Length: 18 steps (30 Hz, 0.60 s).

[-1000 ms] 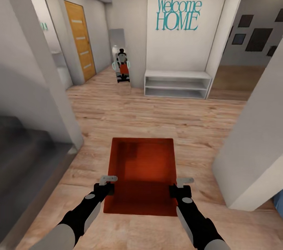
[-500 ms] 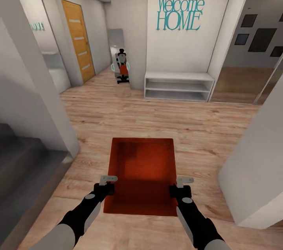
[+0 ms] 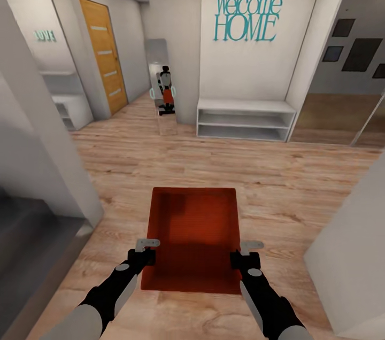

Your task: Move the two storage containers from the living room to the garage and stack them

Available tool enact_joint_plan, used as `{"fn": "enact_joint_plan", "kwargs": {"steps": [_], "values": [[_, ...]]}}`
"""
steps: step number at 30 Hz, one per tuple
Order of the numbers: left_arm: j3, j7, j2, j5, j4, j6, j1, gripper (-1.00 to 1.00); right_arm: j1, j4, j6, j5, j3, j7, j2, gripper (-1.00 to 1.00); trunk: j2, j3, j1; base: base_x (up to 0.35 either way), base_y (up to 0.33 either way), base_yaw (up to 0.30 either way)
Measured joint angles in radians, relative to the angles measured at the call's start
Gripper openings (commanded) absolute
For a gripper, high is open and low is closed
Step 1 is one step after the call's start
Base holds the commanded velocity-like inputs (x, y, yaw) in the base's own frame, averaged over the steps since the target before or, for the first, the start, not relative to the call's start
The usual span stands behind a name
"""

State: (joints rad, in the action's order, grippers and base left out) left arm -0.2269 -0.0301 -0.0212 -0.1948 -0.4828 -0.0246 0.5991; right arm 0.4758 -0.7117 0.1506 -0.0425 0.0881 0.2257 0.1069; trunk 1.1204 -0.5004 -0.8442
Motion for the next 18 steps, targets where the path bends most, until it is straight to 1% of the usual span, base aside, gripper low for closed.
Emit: {"fn": "enact_joint_plan", "kwargs": {"steps": [6, 18], "values": [[0.001, 0.0, 0.0, 0.001, 0.0, 0.0, 0.0, -1.0, 0.0, 0.0, 0.0, 0.0, 0.0, 0.0, 0.0, -1.0, 0.0, 0.0, 0.0, 0.343, 0.055, 0.0], [0.001, 0.0, 0.0, 0.001, 0.0, 0.0, 0.0, -1.0, 0.0, 0.0, 0.0, -0.001, 0.0, 0.0, 0.0, -1.0, 0.0, 0.0, 0.0, 0.342, 0.148, 0.0]]}}
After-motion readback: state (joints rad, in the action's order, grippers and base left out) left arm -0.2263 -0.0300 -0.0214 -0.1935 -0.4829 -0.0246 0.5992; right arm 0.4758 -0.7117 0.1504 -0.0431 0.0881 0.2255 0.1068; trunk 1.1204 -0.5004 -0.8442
